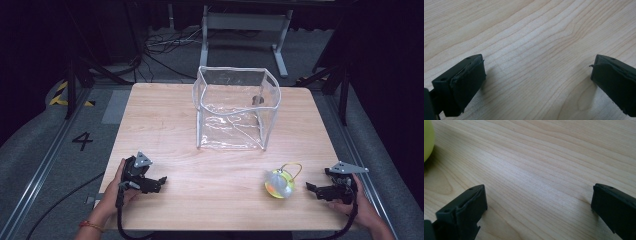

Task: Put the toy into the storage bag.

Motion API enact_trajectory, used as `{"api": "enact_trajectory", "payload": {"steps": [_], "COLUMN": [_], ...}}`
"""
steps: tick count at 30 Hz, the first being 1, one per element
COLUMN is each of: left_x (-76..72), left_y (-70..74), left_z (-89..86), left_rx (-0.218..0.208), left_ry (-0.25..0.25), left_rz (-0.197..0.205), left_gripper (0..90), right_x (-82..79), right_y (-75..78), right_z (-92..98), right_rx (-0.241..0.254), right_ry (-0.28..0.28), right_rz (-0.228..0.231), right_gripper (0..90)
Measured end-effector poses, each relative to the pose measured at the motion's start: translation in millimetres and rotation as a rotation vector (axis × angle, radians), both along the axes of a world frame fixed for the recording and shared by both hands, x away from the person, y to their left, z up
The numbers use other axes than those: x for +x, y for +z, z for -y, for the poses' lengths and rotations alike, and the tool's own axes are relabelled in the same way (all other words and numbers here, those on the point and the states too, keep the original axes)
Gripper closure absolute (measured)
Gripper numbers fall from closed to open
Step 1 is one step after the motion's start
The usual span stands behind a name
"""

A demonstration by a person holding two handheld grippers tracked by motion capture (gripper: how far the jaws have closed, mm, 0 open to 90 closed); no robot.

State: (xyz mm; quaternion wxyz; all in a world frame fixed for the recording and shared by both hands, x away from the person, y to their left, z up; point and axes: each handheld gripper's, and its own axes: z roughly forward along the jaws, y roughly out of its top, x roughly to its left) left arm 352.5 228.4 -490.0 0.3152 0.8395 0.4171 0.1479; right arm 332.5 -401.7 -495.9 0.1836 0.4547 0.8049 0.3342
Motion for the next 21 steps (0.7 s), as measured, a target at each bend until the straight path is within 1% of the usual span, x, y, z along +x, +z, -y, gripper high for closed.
{"api": "enact_trajectory", "payload": {"steps": [2,3,5,7,8,9,11,12,14,15,16,18,19,21], "left_x": [-0.2,-1.5,-2.2,-2.8,-2.8,-2.5,-2.1,-1.9,-2.1,-2.2,-2.2,-2.8,-2.8,-2.8], "left_y": [0.1,0.1,0.0,0.1,0.1,0.1,0.1,0.1,0.0,-0.1,-0.1,-0.1,0.0,0.0], "left_z": [-0.9,-2.9,-4.0,-4.7,-4.7,-5.6,-6.6,-7.0,-6.9,-6.9,-6.9,-6.7,-6.8,-6.8], "left_rx": [0.002,0.001,-0.003,-0.001,-0.001,0.001,0.002,0.003,-0.001,-0.002,-0.002,-0.004,-0.004,-0.004], "left_ry": [-0.007,-0.024,-0.03,-0.033,-0.033,-0.044,-0.056,-0.06,-0.059,-0.058,-0.057,-0.054,-0.054,-0.054], "left_rz": [0.003,0.003,0.0,0.0,0.0,0.003,0.008,0.008,0.005,0.004,0.005,-0.001,-0.001,-0.001], "left_gripper": [0.0,0.2,0.3,0.3,0.3,0.3,0.3,0.3,0.3,0.3,0.3,0.3,0.3,0.3], "right_x": [0.5,0.8,1.1,1.1,1.0,1.0,1.0,1.5,2.2,2.2,2.3,2.0,1.9,1.6], "right_y": [0.1,0.0,0.3,1.2,1.5,1.5,3.0,5.5,9.3,11.0,12.9,16.9,18.8,22.1], "right_z": [0.6,0.9,1.2,2.8,3.3,3.3,3.2,2.4,1.2,-0.1,-1.5,-4.0,-5.8,-10.0], "right_rx": [-0.001,-0.001,-0.002,-0.006,-0.008,-0.008,-0.017,-0.035,-0.065,-0.079,-0.093,-0.097,-0.102,-0.136], "right_ry": [0.008,0.013,0.018,0.042,0.045,0.045,0.045,0.042,0.05,0.054,0.067,0.09,0.099,0.116], "right_rz": [-0.001,-0.001,-0.004,-0.013,-0.016,-0.016,-0.033,-0.059,-0.09,-0.097,-0.098,-0.113,-0.121,-0.135], "right_gripper": [0.2,0.2,0.2,0.2,0.2,0.2,0.2,0.3,2.1,3.5,6.5,18.3,19.6,15.6]}}
